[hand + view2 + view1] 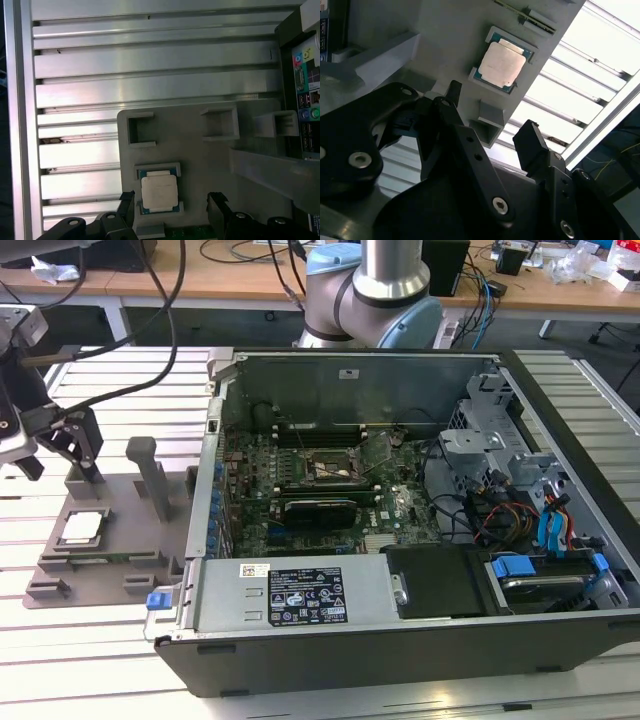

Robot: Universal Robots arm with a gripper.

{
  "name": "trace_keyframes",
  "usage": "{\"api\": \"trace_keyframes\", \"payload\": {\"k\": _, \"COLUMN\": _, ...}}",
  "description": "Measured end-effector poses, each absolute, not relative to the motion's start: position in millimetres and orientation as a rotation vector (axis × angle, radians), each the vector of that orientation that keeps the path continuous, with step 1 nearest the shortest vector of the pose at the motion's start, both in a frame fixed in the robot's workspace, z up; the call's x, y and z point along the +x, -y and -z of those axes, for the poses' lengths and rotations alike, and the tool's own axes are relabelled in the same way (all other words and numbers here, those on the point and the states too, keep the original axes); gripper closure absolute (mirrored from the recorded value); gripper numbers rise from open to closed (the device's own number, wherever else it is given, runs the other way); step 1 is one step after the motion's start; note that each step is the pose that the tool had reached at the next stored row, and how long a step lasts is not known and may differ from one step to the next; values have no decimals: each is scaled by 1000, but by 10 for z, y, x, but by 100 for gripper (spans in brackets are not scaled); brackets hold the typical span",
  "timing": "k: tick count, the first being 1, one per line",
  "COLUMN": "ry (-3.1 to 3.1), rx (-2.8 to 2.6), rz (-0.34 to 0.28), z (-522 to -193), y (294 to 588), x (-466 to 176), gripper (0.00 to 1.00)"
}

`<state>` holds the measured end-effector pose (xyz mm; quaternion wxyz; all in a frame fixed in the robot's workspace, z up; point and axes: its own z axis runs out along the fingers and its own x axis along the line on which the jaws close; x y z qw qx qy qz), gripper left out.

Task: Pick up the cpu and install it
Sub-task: 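Pick up the cpu and move it towards the insertion slot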

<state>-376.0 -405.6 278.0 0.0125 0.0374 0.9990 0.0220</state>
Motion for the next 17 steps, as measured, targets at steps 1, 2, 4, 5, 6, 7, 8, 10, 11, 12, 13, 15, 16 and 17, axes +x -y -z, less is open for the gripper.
{"api": "trace_keyframes", "payload": {"k": 1, "ry": -3114, "rx": 117, "rz": -69, "z": -2767, "y": 4056, "x": -3760, "gripper": 31}}
{"api": "trace_keyframes", "payload": {"k": 2, "ry": -3114, "rx": 117, "rz": -69, "z": -2761, "y": 4056, "x": -3760, "gripper": 31}}
{"api": "trace_keyframes", "payload": {"k": 4, "ry": -3114, "rx": 117, "rz": -69, "z": -2749, "y": 4056, "x": -3761, "gripper": 31}}
{"api": "trace_keyframes", "payload": {"k": 5, "ry": -3114, "rx": 117, "rz": -69, "z": -2744, "y": 4056, "x": -3761, "gripper": 31}}
{"api": "trace_keyframes", "payload": {"k": 6, "ry": -3114, "rx": 117, "rz": -69, "z": -2739, "y": 4057, "x": -3761, "gripper": 31}}
{"api": "trace_keyframes", "payload": {"k": 7, "ry": -3114, "rx": 117, "rz": -69, "z": -2734, "y": 4059, "x": -3761, "gripper": 31}}
{"api": "trace_keyframes", "payload": {"k": 8, "ry": -3114, "rx": 117, "rz": -69, "z": -2729, "y": 4061, "x": -3761, "gripper": 31}}
{"api": "trace_keyframes", "payload": {"k": 10, "ry": -3114, "rx": 117, "rz": -69, "z": -2712, "y": 4066, "x": -3761, "gripper": 31}}
{"api": "trace_keyframes", "payload": {"k": 11, "ry": -3114, "rx": 117, "rz": -69, "z": -2693, "y": 4069, "x": -3762, "gripper": 31}}
{"api": "trace_keyframes", "payload": {"k": 12, "ry": -3114, "rx": 117, "rz": -60, "z": -2680, "y": 4071, "x": -3764, "gripper": 31}}
{"api": "trace_keyframes", "payload": {"k": 13, "ry": -3113, "rx": 115, "rz": -23, "z": -2680, "y": 4072, "x": -3764, "gripper": 31}}
{"api": "trace_keyframes", "payload": {"k": 15, "ry": -3112, "rx": 112, "rz": 41, "z": -2678, "y": 4071, "x": -3764, "gripper": 31}}
{"api": "trace_keyframes", "payload": {"k": 16, "ry": -3112, "rx": 102, "rz": 48, "z": -2668, "y": 4071, "x": -3763, "gripper": 31}}
{"api": "trace_keyframes", "payload": {"k": 17, "ry": -3112, "rx": 65, "rz": 48, "z": -2652, "y": 4071, "x": -3764, "gripper": 31}}
